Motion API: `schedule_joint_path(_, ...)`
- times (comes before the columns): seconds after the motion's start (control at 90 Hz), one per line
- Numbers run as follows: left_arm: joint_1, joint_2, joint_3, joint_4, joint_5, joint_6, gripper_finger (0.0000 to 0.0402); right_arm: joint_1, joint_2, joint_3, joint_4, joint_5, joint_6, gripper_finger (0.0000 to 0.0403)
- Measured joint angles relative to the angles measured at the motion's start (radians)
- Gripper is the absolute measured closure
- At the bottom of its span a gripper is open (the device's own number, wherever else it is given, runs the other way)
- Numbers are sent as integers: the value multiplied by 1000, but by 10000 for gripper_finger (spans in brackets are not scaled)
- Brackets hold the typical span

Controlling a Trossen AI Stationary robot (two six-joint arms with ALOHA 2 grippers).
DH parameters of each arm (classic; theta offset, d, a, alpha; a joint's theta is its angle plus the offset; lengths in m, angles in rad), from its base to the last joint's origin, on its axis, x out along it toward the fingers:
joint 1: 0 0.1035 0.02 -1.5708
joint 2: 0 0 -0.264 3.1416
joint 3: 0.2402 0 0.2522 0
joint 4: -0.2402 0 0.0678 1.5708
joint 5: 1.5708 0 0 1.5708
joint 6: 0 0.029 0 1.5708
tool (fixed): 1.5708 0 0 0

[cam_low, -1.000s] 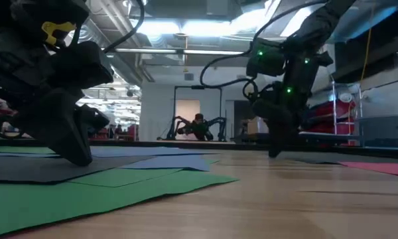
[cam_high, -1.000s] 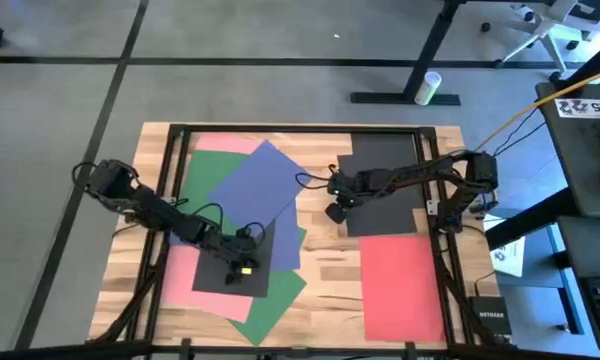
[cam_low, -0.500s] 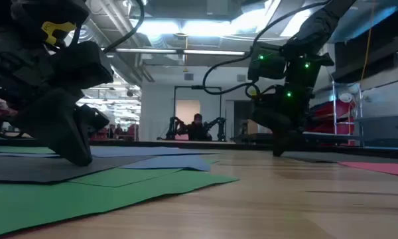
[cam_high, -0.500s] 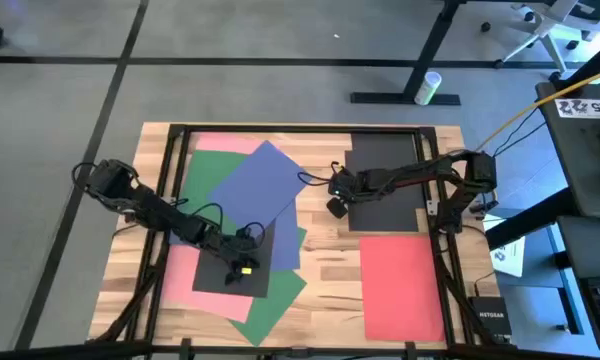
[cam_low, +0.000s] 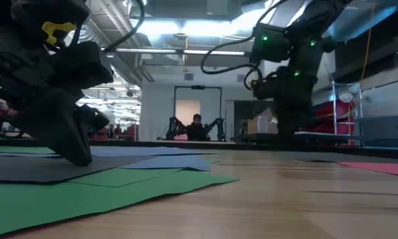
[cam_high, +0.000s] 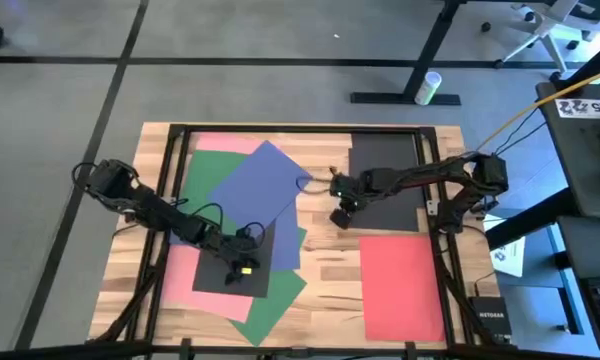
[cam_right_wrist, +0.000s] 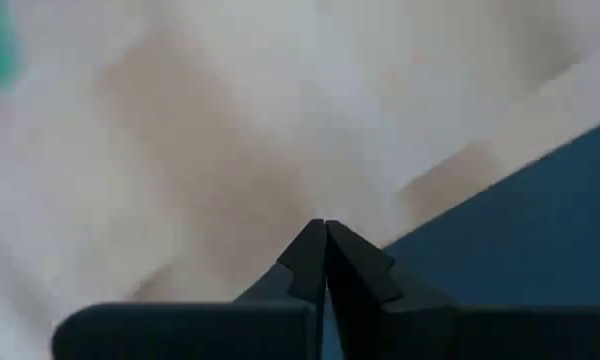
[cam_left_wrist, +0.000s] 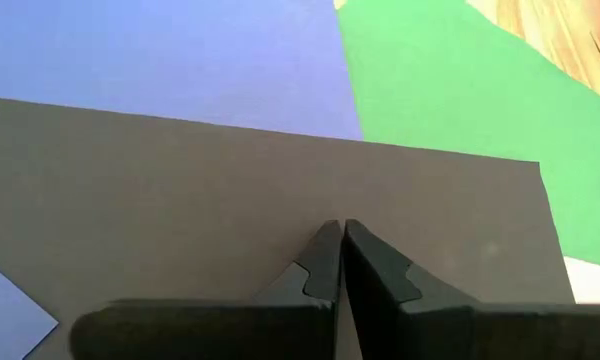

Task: Organize paper
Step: Stack the black paper on top of the other black paper on the table

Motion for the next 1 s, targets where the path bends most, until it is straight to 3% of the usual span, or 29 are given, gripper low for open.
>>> schedule_joint_path(0.189,0,0,0,1,0,-2,402,77,13,0,-26,-39,9,403)
schedule_joint_path(0.522,0,0,0,1,0,-20,402,75,87,-45,22,-89,39,403)
schedule_joint_path(1.0,0,0,0,1,0,-13,402,78,47,-53,-29,-2,42,403)
